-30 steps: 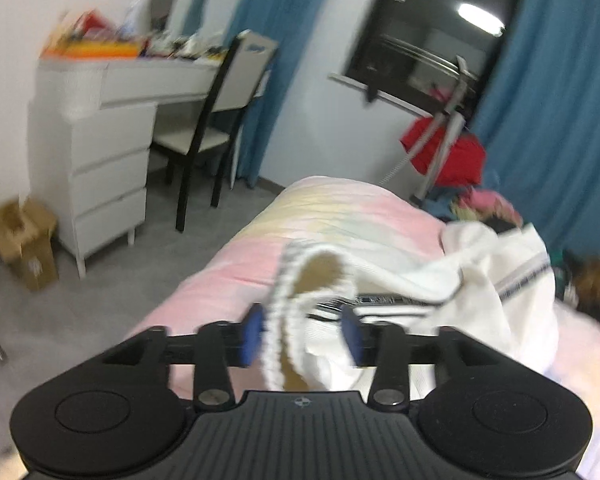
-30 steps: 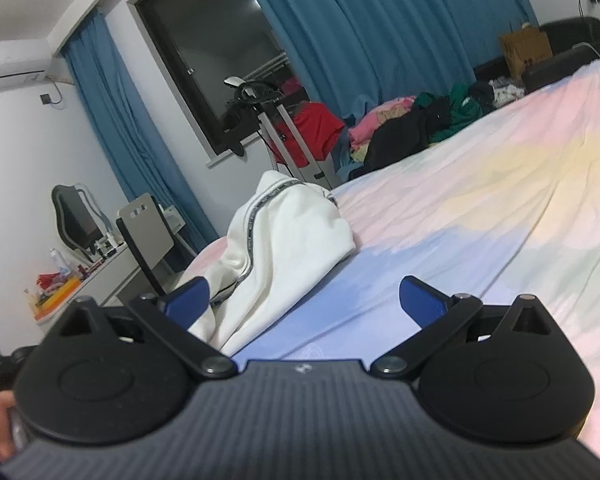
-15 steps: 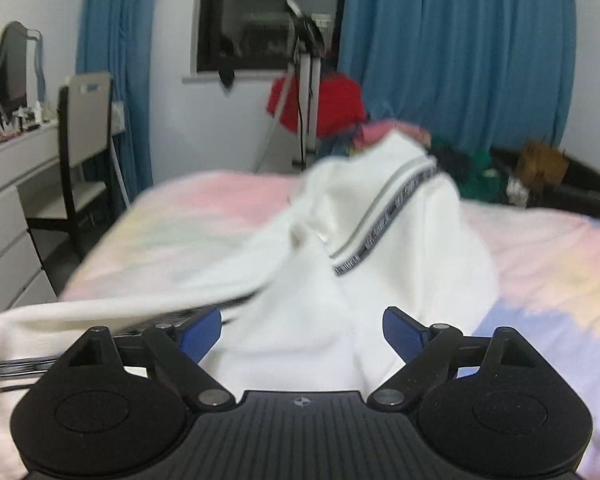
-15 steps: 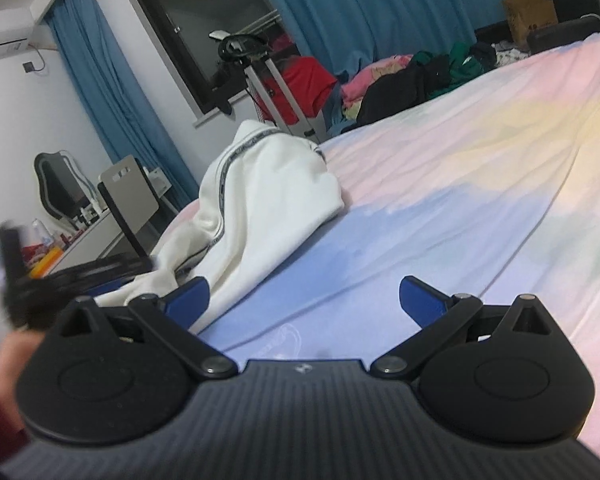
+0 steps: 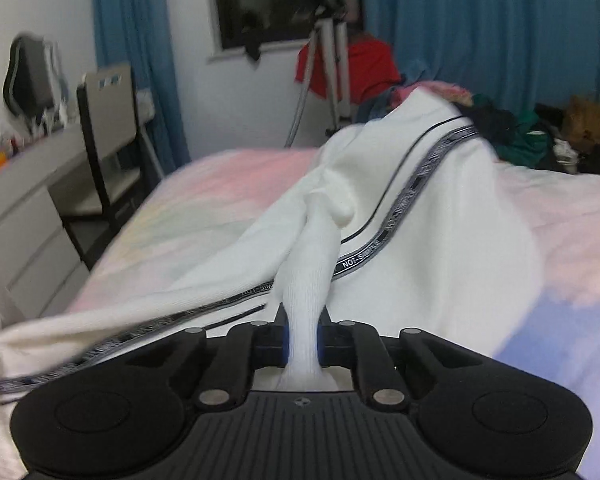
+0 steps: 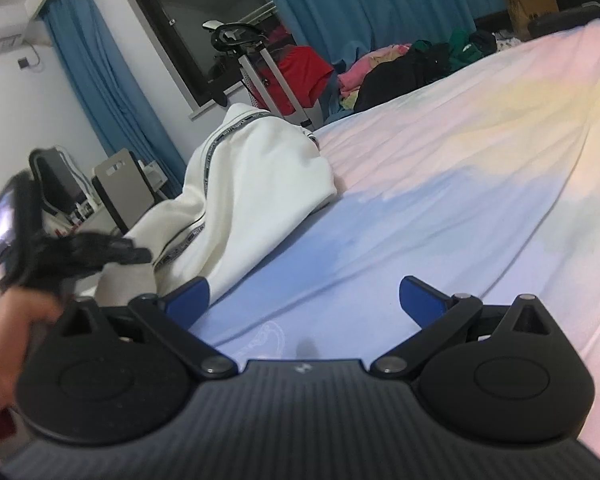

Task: Fold clothes
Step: 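Lift and shake the sweatpants with the left gripper, then lay them flat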

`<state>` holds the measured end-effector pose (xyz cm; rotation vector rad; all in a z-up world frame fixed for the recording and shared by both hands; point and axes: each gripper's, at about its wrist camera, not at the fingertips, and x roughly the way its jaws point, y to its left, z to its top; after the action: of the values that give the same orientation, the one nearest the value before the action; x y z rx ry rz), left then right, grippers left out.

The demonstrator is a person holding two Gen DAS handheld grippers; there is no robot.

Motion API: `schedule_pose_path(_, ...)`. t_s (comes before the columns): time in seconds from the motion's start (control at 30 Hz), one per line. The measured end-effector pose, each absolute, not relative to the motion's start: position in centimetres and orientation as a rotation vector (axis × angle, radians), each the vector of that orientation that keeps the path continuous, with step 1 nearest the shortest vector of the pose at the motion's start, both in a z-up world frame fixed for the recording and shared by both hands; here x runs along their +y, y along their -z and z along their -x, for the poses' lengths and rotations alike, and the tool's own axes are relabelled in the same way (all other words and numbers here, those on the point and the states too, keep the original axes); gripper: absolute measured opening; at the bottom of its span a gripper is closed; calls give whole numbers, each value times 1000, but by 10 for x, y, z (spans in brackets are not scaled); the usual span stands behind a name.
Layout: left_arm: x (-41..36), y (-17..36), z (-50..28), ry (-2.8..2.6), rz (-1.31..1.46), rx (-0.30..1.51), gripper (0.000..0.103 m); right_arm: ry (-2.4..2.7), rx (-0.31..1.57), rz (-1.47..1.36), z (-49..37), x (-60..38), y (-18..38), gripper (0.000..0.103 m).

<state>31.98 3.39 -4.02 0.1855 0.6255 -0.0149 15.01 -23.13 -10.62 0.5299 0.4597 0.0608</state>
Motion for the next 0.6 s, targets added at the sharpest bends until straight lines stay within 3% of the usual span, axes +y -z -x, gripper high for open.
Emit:
schedule_pose_path(0.23, 33, 20, -182, 266, -349, 501, 10, -90, 387, -500, -126, -226, 84, 103)
schedule_pose_path(0.43, 52, 53, -111, 461, -249, 515, 11, -147, 362, -479, -104, -213, 71, 103)
schedule_pose_path(0.6, 71, 61, -106, 469, -113, 566, 25, -182, 396, -495, -101, -205, 74, 103)
